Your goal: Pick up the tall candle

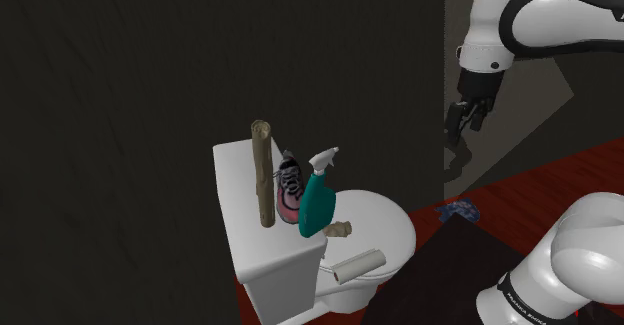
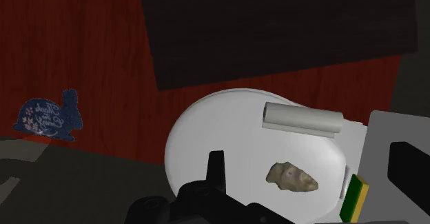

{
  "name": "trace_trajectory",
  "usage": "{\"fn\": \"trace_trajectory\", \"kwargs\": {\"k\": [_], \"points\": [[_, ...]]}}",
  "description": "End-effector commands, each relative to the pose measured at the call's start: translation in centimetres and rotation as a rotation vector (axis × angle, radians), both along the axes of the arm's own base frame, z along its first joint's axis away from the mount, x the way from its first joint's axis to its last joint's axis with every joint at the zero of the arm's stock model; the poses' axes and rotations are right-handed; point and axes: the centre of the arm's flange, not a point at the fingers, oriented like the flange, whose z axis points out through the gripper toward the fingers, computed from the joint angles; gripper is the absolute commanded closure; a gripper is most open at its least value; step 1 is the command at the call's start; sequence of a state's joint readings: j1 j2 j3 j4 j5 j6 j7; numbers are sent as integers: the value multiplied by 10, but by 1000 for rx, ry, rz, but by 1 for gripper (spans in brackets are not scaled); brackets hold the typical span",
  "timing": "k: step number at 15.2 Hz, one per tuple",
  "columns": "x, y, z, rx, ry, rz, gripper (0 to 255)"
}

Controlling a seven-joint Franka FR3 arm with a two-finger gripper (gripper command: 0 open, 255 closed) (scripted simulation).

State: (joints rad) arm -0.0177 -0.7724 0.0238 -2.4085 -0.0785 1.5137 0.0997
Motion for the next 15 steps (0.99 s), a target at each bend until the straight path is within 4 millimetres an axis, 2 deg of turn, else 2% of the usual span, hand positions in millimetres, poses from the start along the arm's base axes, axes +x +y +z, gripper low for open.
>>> {"fn": "trace_trajectory", "kwargs": {"k": [1, 15], "points": [[0, 0, 0, 0, 0, 0, 0], [78, 155, 20, 35, -75, -61, 0]]}}
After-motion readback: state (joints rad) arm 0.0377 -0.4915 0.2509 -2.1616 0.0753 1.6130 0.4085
